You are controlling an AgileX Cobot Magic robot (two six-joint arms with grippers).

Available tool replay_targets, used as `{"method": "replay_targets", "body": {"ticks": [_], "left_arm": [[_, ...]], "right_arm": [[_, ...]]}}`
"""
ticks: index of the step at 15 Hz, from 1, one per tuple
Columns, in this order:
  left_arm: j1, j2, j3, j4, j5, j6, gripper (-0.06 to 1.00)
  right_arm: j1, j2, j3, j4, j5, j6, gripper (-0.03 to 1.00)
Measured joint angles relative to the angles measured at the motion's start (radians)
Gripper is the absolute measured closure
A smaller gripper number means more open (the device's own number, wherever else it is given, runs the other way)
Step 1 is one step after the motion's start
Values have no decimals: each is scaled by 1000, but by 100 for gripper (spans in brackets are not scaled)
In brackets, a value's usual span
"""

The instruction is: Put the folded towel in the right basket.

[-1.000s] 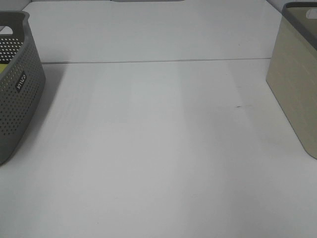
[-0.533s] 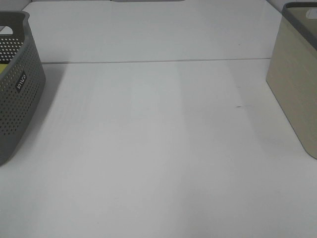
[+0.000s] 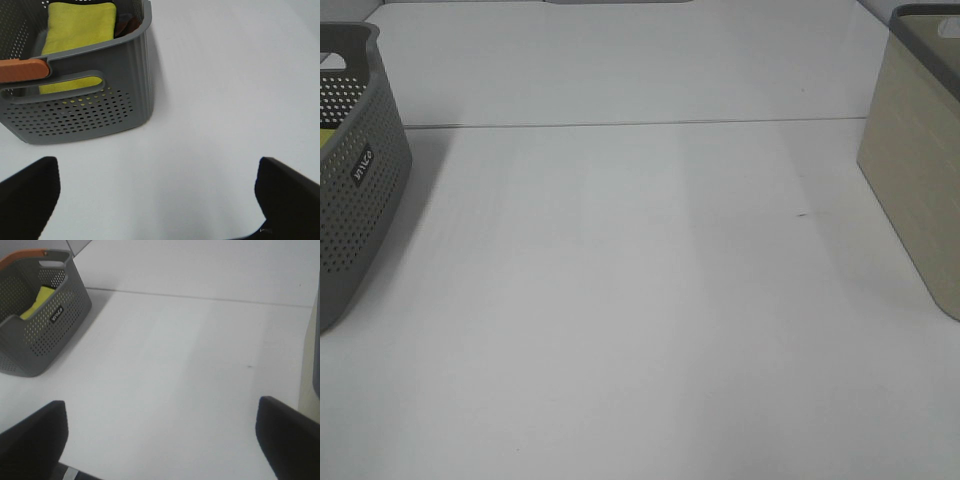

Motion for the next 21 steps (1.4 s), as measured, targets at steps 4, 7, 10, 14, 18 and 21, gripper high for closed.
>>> {"method": "replay_targets", "body": {"ticks": [4,7,10,14,18,21], "left_arm": [[0,0,0,0,0,0,-4],[0,0,0,0,0,0,-4],[0,0,0,0,0,0,-4],[0,0,0,0,0,0,-4],[0,0,0,0,0,0,-4],[0,0,0,0,0,0,-4]], "right_arm": [[0,-244,240,-19,1,3,-1],[0,-479,417,-36,7,60,-1],[0,-564,469,-133,9,161,-1],[0,-564,472,-248,9,185,-1],[0,-564,502,-340,7,239,-1],[0,-564,600,-335,8,311,-1]]}}
